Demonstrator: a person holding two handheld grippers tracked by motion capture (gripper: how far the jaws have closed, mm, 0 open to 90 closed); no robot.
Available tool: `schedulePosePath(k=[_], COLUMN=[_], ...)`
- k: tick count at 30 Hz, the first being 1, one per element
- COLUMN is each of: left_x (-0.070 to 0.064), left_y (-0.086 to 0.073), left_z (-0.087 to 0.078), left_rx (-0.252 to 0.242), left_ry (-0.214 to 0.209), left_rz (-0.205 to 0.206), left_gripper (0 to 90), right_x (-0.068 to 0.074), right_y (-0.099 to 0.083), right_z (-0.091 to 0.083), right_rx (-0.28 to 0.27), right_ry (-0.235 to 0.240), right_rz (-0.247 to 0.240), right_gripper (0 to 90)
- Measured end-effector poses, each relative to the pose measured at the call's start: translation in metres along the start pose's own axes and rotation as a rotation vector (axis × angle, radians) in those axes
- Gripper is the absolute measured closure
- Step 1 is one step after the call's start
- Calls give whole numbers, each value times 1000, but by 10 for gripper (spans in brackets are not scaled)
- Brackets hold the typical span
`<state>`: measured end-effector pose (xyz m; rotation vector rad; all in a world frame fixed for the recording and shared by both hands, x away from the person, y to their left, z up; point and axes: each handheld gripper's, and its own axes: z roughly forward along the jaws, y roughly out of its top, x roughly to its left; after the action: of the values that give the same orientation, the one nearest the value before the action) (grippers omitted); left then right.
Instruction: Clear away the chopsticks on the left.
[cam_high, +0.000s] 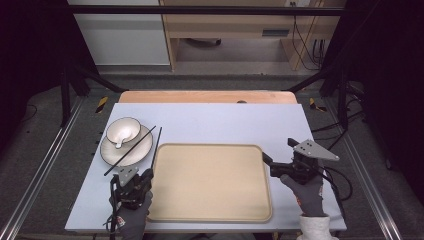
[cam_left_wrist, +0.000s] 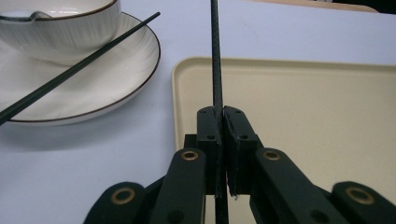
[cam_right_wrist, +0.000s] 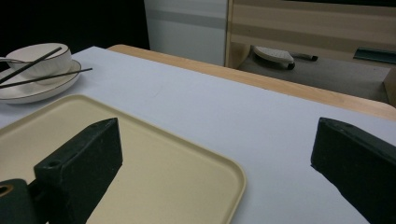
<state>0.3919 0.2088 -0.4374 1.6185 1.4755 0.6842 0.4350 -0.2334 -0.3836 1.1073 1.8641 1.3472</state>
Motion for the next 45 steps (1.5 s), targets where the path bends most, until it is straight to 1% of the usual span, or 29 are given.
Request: schedulePosePath(k=[2, 6, 8, 11, 14, 16, 23, 26, 30, 31, 33, 38, 40, 45], left_x=[-2, -8, -10, -13, -15, -15, -14, -15, -15, -15, -14, -15, -15, -17], left_y=[-4, -13, -17, -22, -27, -30, -36, -38, -41, -41, -42, -43, -43, -43], left_z=[2, 7, 9, 14, 17, 19, 23, 24, 25, 25, 26, 26, 26, 27], left_rx=[0, 1, 5, 16, 30, 35, 55, 72, 92, 93, 108, 108, 106, 108], left_ry=[-2, 5, 3, 11, 30, 40, 55, 59, 65, 65, 66, 67, 73, 70], left_rz=[-17, -20, -31, -23, -7, -4, -4, -7, 0, -4, -1, -2, 3, 10], left_gripper=[854, 854, 854, 854, 854, 855, 855, 855, 854, 854, 854, 852, 851, 848], right_x=[0, 1, 1, 2, 2, 3, 3, 3, 3, 3, 4, 4, 4, 4], right_y=[0, -1, -1, -1, -2, -2, -3, -3, -3, -3, -3, -3, -3, -3], right_z=[1, 2, 2, 3, 4, 4, 5, 5, 6, 6, 6, 6, 6, 7], right_rx=[1, 9, 9, 10, 13, 15, 19, 22, 22, 23, 24, 24, 23, 24], right_ry=[-2, 3, 3, 3, 2, 2, 3, 2, 2, 1, 1, 1, 0, 1], right_rz=[-3, -7, -7, -8, -10, -11, -15, -19, -19, -20, -18, -17, -17, -18], right_gripper=[22, 22, 22, 23, 23, 23, 23, 24, 24, 24, 24, 23, 24, 23])
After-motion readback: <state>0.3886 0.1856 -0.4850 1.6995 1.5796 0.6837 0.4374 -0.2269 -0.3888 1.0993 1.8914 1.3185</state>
